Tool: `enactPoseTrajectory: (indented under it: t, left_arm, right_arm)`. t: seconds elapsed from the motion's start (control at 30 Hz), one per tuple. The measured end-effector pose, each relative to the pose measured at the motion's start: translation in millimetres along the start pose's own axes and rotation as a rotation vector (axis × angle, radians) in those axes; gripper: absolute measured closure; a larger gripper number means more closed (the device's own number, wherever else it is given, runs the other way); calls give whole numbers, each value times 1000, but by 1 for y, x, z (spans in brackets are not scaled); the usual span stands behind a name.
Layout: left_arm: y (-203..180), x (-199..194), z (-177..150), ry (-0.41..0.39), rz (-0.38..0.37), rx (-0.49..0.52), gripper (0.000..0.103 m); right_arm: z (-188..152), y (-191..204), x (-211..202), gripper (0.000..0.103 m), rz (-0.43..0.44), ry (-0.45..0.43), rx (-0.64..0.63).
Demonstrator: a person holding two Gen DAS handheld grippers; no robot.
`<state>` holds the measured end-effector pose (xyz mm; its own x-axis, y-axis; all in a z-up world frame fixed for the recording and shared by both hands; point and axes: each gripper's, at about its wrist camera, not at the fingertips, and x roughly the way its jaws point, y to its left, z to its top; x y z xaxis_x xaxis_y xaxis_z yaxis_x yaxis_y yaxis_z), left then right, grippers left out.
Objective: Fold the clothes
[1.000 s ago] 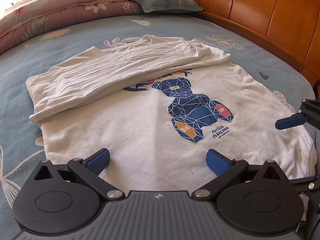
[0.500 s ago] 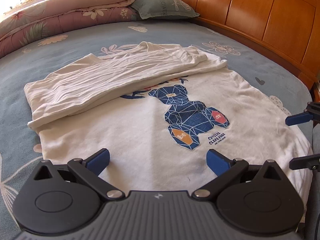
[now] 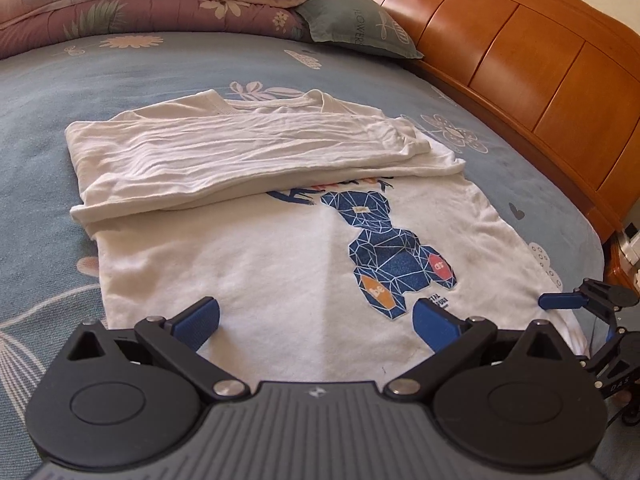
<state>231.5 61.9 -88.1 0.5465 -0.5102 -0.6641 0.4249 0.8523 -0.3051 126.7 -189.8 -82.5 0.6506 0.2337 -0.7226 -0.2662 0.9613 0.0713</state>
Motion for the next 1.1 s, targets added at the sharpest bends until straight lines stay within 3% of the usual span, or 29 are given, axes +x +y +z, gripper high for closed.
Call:
enactPoseTrajectory:
  t: [0.13, 0.23, 0.57, 0.77, 0.93, 1.1]
  left_arm:
    - [-7, -1, 1, -6, -42, 20, 1]
    - [-5, 9, -2, 52, 52, 32, 1]
    - [-6, 10, -7, 36, 76, 62, 1]
    - [-16, 12, -11, 44, 112, 146, 1]
    - [-9, 4, -4, 10, 89, 108, 1]
    - [0, -1, 0, -20, 106, 69, 1]
  right_arm:
    - [12, -3, 2, 0, -16, -16, 2]
    - [24, -6, 4, 0, -28, -27, 4]
    - [65, -17, 13, 0, -64, -61, 13]
    - [72, -43, 60, 0, -43, 19, 136]
    - [67, -58, 52, 0, -83, -48, 194]
    - [110, -58, 75, 0, -84, -98, 140]
